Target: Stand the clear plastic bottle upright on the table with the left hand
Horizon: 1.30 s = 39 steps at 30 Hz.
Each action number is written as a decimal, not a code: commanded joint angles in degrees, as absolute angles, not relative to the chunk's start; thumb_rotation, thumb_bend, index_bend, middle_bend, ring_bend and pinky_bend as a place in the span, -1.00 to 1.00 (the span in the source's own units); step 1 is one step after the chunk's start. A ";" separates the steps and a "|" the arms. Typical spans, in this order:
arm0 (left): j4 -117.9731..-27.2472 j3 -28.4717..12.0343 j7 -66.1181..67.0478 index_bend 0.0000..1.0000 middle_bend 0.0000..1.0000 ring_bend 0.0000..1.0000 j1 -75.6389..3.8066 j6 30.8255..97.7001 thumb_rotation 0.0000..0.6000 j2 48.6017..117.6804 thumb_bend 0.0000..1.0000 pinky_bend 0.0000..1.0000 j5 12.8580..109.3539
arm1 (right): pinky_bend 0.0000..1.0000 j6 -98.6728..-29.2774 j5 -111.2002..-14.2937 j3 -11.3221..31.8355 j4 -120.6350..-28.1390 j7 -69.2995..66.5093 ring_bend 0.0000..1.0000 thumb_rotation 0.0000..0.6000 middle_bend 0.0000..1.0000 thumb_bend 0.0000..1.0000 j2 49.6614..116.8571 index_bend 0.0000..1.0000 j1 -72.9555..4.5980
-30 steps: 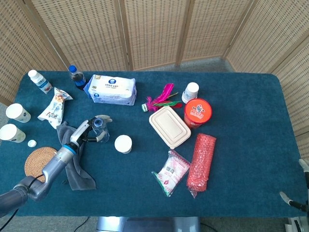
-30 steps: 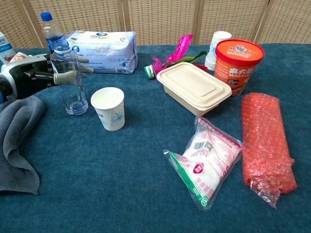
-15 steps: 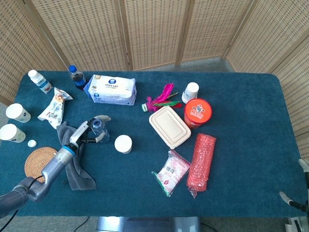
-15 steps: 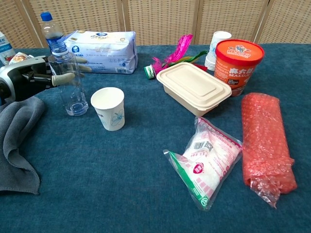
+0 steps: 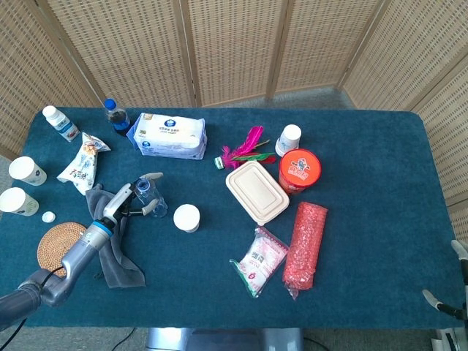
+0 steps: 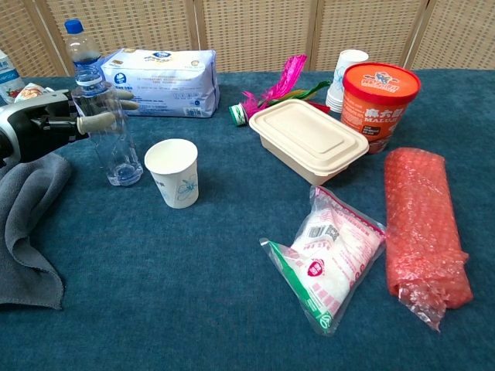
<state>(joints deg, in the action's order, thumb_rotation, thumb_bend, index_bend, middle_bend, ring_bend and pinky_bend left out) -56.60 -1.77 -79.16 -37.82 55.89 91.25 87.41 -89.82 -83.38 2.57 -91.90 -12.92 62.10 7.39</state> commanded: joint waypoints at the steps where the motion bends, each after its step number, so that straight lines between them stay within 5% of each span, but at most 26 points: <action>1: -56.52 -1.76 -79.10 -0.71 -0.76 -0.80 -37.87 55.75 0.75 91.26 -0.06 -0.81 87.34 | -1.00 -89.82 -83.37 2.57 -91.87 -12.96 -1.00 1.00 -1.00 -1.00 62.11 -1.00 7.39; 19: -57.39 -1.63 -76.88 -0.85 -0.96 -0.95 -38.07 55.66 0.76 90.76 -0.08 -0.86 87.36 | -1.00 -89.88 -83.48 2.51 -91.06 -13.95 -1.00 1.00 -1.00 -1.00 62.33 -1.00 7.45; 39: -58.72 -0.47 -74.82 -1.00 -1.00 -1.00 -37.70 56.78 0.53 89.62 -0.15 -1.00 88.54 | -1.00 -90.29 -83.94 2.49 -90.67 -14.44 -1.00 1.00 -1.00 -1.00 62.41 -1.00 7.52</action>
<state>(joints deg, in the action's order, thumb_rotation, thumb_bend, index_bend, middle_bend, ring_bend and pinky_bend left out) -58.70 -0.48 -74.82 -37.72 56.77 89.64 88.52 -90.30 -83.94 2.49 -90.66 -14.44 62.42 7.53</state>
